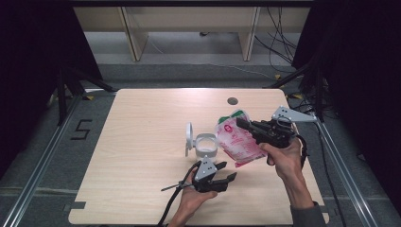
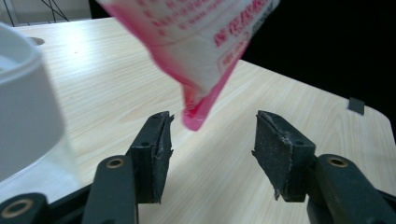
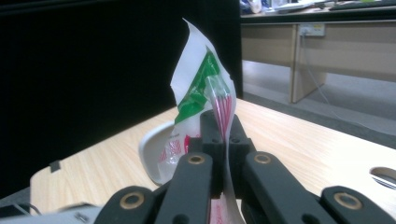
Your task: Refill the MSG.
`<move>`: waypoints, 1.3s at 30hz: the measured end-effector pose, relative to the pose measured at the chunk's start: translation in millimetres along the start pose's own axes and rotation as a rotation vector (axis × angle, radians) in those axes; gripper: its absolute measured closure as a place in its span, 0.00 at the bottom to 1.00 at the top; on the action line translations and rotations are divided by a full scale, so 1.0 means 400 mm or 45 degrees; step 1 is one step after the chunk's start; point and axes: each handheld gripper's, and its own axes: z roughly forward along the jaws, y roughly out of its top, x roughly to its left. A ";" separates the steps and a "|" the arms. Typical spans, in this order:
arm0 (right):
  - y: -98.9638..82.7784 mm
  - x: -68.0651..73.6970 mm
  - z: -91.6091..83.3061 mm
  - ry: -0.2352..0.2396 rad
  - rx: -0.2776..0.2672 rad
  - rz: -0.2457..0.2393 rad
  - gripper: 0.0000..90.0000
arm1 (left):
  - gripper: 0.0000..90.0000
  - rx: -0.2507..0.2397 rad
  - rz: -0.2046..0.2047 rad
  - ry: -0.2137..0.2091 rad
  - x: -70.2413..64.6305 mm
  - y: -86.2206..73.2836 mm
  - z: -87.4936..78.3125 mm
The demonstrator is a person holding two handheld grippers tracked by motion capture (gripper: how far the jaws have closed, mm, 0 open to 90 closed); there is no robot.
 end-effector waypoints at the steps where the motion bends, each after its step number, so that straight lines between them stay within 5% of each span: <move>1: -0.005 -0.005 -0.002 0.003 0.003 0.004 1.00 | 0.50 0.018 0.019 0.008 0.001 0.000 -0.007; 5: -0.019 -0.013 -0.007 -0.015 0.013 0.015 1.00 | 0.49 0.006 0.014 -0.021 0.008 -0.017 -0.034; 19: -0.088 -0.041 -0.032 -0.071 0.089 0.088 1.00 | 0.47 -0.002 0.016 0.079 0.044 -0.034 -0.114; 27: -0.119 -0.069 -0.110 -0.137 0.078 0.101 1.00 | 0.47 0.010 0.008 0.102 0.063 -0.040 -0.134; 30: -0.130 -0.070 -0.135 -0.162 0.068 0.149 1.00 | 0.47 -0.013 0.000 0.098 0.069 -0.040 -0.139; 39: -0.152 -0.080 -0.180 -0.218 0.067 0.133 1.00 | 0.47 -0.009 0.014 0.112 0.072 -0.039 -0.158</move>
